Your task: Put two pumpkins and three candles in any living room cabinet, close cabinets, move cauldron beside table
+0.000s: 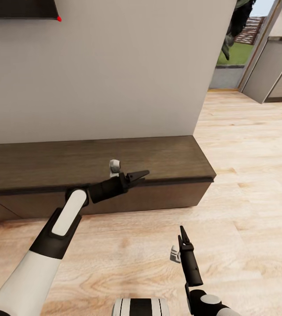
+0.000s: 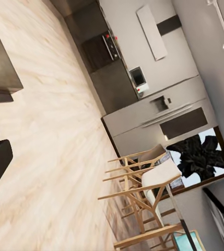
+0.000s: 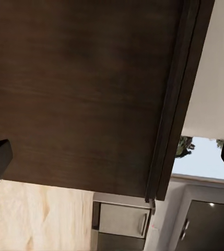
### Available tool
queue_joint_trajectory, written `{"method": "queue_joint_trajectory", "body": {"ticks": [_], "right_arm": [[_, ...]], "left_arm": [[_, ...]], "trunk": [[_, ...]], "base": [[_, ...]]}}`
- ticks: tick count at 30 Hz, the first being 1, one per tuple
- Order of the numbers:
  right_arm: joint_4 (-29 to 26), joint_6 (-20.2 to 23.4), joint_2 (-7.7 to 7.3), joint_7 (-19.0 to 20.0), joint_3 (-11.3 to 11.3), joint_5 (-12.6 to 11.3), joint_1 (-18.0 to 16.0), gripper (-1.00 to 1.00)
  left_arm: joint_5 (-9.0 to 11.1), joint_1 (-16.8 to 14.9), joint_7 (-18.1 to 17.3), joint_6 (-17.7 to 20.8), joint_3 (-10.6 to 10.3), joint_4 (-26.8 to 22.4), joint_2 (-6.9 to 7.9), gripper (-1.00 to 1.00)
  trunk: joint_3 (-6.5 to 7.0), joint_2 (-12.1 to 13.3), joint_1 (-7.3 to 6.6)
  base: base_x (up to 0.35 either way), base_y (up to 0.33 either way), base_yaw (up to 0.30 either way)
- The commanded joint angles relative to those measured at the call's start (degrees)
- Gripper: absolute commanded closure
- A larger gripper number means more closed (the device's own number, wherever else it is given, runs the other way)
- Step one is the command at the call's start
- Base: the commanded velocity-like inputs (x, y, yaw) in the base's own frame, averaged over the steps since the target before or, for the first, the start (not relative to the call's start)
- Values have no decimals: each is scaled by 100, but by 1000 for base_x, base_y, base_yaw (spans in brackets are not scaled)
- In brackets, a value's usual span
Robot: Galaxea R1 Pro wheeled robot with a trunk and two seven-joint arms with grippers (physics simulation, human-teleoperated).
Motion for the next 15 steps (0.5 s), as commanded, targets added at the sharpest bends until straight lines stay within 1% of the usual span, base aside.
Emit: {"method": "queue_joint_trajectory", "body": {"ticks": [1, 3, 9, 15], "right_arm": [[6, -5, 3, 33, 10, -13, -2, -100], [10, -4, 10, 97, 21, -31, 1, -100], [-114, 10, 17, 72, -5, -55, 0, -100], [-307, 24, 17, -122, -121, -248, 3, -100]], "left_arm": [[1, 14, 0, 1, 1, -5, 1, -100], [1, 30, -1, 3, 2, -11, 3, -100], [-5, 37, -1, 10, -8, -14, -5, -100], [-8, 37, -1, 12, -7, -26, -5, -100]], "trunk": [[0, 0, 0], [0, 0, 0], [0, 0, 0], [0, 0, 0]], "base": [[0, 0, 0], [0, 0, 0], [0, 0, 0], [0, 0, 0]]}}
